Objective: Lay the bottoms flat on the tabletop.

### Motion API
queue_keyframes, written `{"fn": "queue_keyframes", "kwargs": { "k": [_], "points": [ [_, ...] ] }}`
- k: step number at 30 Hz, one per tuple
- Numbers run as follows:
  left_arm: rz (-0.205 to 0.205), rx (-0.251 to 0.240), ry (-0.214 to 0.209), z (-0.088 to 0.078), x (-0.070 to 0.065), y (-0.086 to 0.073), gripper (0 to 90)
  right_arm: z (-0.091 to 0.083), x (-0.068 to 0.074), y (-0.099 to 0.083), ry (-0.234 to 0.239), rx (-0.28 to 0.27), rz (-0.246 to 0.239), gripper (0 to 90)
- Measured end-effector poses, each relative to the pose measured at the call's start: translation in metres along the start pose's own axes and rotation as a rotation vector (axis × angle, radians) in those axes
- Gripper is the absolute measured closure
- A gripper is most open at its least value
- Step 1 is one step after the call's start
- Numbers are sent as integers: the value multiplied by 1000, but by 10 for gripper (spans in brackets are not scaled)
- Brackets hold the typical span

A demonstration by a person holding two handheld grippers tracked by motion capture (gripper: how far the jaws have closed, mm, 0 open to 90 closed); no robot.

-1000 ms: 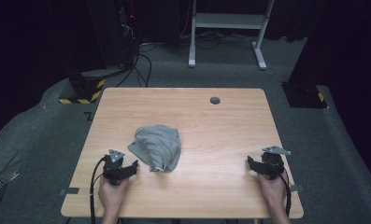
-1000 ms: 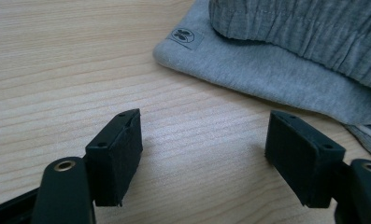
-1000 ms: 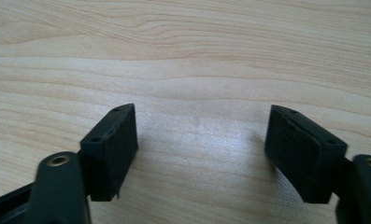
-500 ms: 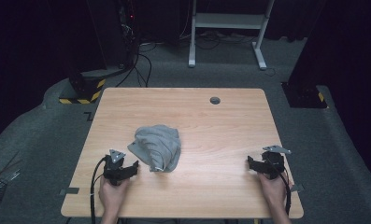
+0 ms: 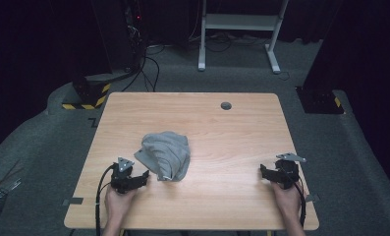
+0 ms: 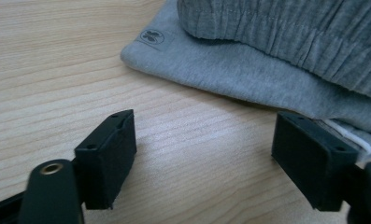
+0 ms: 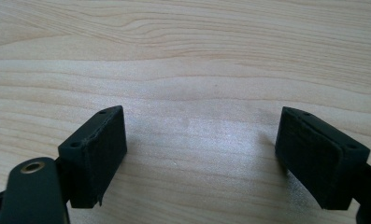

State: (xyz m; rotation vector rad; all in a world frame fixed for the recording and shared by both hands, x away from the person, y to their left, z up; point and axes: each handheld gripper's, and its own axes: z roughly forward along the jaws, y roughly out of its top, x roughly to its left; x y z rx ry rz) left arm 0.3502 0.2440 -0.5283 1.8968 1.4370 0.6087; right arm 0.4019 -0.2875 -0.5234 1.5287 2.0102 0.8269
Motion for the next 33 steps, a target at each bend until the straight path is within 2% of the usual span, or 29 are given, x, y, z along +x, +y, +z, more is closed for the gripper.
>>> {"fn": "queue_keyframes", "kwargs": {
  "k": [4, 10, 14, 17, 20, 24, 26, 29, 33],
  "points": [
    [23, 14, 13, 2, -4, 1, 182, 0, 0, 0, 0, 0, 1, 166],
    [-1, 4, -5, 2, -5, 2, 207, 0, 0, 0, 0, -1, -1, 168],
    [2, -15, -20, -2, -7, 3, 208, 0, 0, 0, 0, -1, 0, 169],
    [-11, -26, -45, -4, -6, 4, 210, 0, 0, 0, 0, -1, -1, 170],
    [-27, -32, -68, -8, -9, 6, 209, 0, 0, 0, 1, -2, -4, 175],
    [-20, -59, -83, -15, -13, 9, 198, 0, 0, 0, 2, -4, -6, 180],
    [-38, -67, -109, -19, -13, 11, 191, 0, 0, 0, 3, -4, -6, 180],
    [-37, -67, -109, -22, -13, 13, 187, 0, 0, 0, 3, -4, -7, 181],
    [-35, -89, -109, -30, -16, 18, 182, 0, 0, 0, 3, -4, -7, 183]
  ]
}}
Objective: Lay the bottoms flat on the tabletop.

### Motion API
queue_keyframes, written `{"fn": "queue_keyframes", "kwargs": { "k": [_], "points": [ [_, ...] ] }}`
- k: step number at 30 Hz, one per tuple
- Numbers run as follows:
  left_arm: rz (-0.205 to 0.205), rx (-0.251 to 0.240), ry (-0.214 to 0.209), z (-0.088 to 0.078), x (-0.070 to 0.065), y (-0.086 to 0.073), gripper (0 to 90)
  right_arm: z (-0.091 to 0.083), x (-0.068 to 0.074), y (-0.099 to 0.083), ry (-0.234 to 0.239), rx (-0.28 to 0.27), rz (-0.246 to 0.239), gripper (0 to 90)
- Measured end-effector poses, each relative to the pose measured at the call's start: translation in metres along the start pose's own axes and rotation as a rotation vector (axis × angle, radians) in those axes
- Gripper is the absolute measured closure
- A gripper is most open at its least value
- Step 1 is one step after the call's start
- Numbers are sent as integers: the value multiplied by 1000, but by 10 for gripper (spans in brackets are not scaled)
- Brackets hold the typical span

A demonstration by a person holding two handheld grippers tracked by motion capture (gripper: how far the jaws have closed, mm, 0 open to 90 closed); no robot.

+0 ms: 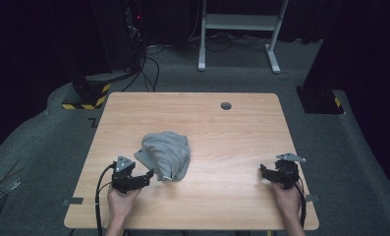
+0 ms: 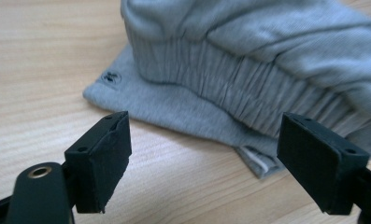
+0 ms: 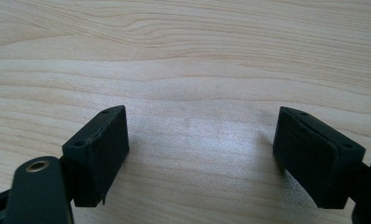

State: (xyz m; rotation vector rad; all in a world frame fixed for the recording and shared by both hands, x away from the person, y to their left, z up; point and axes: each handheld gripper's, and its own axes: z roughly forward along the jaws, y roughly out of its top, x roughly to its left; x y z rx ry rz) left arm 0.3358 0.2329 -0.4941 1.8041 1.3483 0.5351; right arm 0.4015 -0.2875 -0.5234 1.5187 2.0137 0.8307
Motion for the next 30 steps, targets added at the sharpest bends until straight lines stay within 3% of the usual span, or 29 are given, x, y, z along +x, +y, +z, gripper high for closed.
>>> {"fn": "queue_keyframes", "kwargs": {
  "k": [15, 18, 24, 30],
  "points": [
    [-11, -26, -64, -4, -11, 20, 156, 0, 0, 0, 2, -1, 0, 187],
    [-30, -31, -89, -5, -13, 25, 155, 0, 0, 0, 2, -1, 0, 187],
    [-3, -23, -93, -2, -21, 35, 153, 0, 0, 0, 3, -1, 0, 187],
    [-3, -1, -81, 5, -29, 39, 153, 0, 0, 0, 5, 0, -3, 187]
  ]
}}
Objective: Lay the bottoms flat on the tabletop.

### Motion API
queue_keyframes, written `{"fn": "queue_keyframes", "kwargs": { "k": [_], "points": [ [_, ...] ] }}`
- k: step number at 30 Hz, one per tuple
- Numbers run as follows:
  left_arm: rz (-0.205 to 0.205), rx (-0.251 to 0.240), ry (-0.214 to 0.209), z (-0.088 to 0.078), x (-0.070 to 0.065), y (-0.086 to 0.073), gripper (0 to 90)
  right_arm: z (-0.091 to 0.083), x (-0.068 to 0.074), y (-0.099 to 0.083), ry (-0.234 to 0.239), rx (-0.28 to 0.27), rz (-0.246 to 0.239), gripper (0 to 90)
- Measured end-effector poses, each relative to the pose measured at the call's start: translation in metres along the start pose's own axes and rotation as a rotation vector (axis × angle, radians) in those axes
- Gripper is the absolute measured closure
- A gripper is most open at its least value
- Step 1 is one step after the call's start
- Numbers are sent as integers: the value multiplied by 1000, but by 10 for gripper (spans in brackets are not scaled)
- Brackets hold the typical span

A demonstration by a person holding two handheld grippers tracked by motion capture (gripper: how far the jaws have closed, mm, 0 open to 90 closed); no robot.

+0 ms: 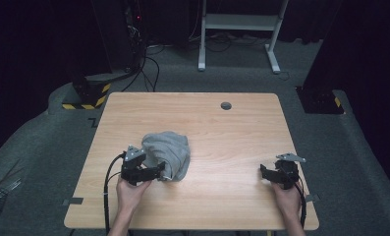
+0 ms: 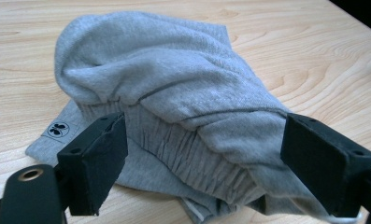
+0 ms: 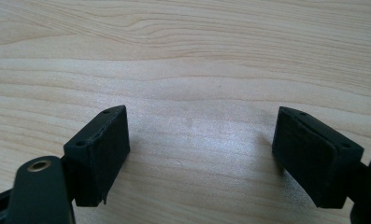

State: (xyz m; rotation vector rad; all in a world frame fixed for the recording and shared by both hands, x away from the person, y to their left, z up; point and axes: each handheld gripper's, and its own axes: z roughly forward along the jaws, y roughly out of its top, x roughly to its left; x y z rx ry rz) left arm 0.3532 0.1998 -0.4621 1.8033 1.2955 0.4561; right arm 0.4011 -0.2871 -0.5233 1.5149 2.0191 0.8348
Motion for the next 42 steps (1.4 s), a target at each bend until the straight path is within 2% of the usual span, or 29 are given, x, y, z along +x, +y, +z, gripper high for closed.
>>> {"fn": "queue_keyframes", "kwargs": {
  "k": [7, 9, 15, 22, 28, 32, 33, 35, 42],
  "points": [
    [-10, 19, -1, 7, -4, 1, 154, 0, 0, 0, 5, 1, -4, 188],
    [6, 23, 9, 8, -7, 4, 154, 0, 0, 0, 6, 1, -4, 188],
    [19, 24, 10, 13, -11, 9, 154, 0, 0, 0, 8, 1, -5, 189],
    [38, 20, -3, 17, -20, 17, 153, 0, 1, 0, 8, 0, -8, 189],
    [43, 56, 4, 28, -22, 18, 151, 0, 1, 0, 8, 0, -8, 189],
    [69, 91, 41, 37, -23, 16, 152, 0, 0, 0, 8, -3, -13, 189],
    [91, 111, 63, 43, -24, 13, 153, 0, 0, 0, 9, -2, -13, 189],
    [99, 121, 68, 46, -24, 11, 153, 0, 0, 0, 8, -3, -13, 189],
    [62, 159, 55, 58, -20, 3, 153, 0, 1, 0, 9, -2, -11, 189]
  ]
}}
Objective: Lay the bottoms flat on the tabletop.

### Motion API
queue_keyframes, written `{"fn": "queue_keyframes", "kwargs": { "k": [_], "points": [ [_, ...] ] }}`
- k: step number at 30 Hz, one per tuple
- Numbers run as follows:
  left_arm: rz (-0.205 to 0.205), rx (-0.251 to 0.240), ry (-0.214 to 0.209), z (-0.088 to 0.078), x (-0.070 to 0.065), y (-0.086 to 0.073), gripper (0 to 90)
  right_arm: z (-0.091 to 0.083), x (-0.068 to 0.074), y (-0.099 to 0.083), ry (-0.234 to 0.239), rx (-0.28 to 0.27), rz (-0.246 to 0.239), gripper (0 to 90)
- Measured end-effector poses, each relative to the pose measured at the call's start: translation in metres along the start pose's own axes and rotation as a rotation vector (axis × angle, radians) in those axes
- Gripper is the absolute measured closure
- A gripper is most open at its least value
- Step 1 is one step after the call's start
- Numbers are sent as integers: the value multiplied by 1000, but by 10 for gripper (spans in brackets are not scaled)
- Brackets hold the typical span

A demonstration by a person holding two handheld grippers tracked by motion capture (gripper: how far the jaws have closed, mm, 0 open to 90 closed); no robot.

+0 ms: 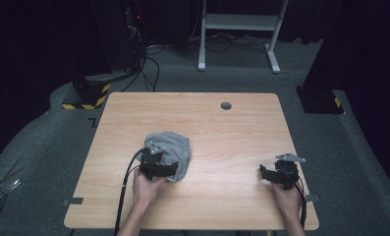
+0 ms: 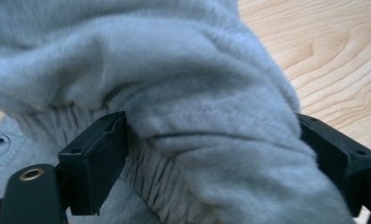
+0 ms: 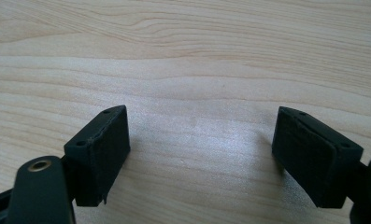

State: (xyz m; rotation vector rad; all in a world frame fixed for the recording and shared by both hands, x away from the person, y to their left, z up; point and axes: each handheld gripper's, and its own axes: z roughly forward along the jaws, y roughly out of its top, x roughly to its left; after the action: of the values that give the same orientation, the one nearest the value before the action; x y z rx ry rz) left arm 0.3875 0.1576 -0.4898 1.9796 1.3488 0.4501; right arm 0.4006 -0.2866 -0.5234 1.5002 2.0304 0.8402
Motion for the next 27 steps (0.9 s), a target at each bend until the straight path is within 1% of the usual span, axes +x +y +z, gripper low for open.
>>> {"fn": "queue_keyframes", "kwargs": {
  "k": [1, 3, 4, 5, 6, 7, 9, 10, 11, 12, 13, 14, 15, 16, 17, 18, 20, 21, 23, 25, 27],
  "points": [
    [-5, 5, -8, 2, 1, -2, 151, 0, 0, 0, 0, 0, 0, 189],
    [-17, -1, -27, 4, 3, -5, 159, 0, 0, 0, 0, 0, 1, 189],
    [-17, -1, -27, 4, 3, -5, 168, 0, 0, 0, 0, 0, 1, 189],
    [-6, -2, -26, 3, 3, -5, 181, 0, 0, 0, 0, 0, 0, 189],
    [-6, -2, -26, 3, 3, -5, 199, 0, 0, 0, 0, 0, 0, 189],
    [4, -7, -28, 2, 1, -6, 224, 0, 0, 0, 0, 0, 2, 189],
    [11, -13, -27, 2, 1, -7, 266, 0, 0, 0, 0, 0, 1, 189],
    [14, -16, -29, 2, 0, -7, 266, 0, 0, 0, 0, 0, 1, 189],
    [19, -19, -27, 2, -1, -8, 300, 0, 0, 0, 0, 0, 0, 189],
    [22, -21, -27, 2, -2, -8, 300, 0, 0, 0, 0, 0, 0, 189],
    [30, -21, -28, 1, -2, -7, 339, 0, 0, 0, 0, 0, 0, 189],
    [28, -24, -28, 1, -2, -8, 339, 0, 0, 0, 0, 0, 0, 189],
    [38, -30, -23, -1, -4, -8, 390, 0, 0, 0, -1, 0, 0, 189],
    [38, -30, -23, -1, -4, -8, 417, 0, 0, 0, -1, 0, 0, 189],
    [48, -33, -20, -2, -5, -8, 444, 0, 0, 0, 0, 0, 0, 189],
    [62, -42, -18, -3, -7, -8, 444, 0, 0, 0, 0, 0, 0, 189],
    [78, -45, -12, -3, -9, -9, 484, 0, 0, 0, -1, 0, 2, 189],
    [82, -47, -13, -4, -9, -9, 509, 0, 0, 0, 0, 0, 0, 189],
    [81, -48, -19, -4, -7, -8, 526, 0, 0, 0, 0, 0, 2, 189],
    [73, -49, -28, -6, -6, -8, 563, 0, 0, 0, 0, 0, 1, 189],
    [78, -54, -30, -7, -6, -8, 616, 0, 0, 0, 0, 0, 0, 189]
  ]
}}
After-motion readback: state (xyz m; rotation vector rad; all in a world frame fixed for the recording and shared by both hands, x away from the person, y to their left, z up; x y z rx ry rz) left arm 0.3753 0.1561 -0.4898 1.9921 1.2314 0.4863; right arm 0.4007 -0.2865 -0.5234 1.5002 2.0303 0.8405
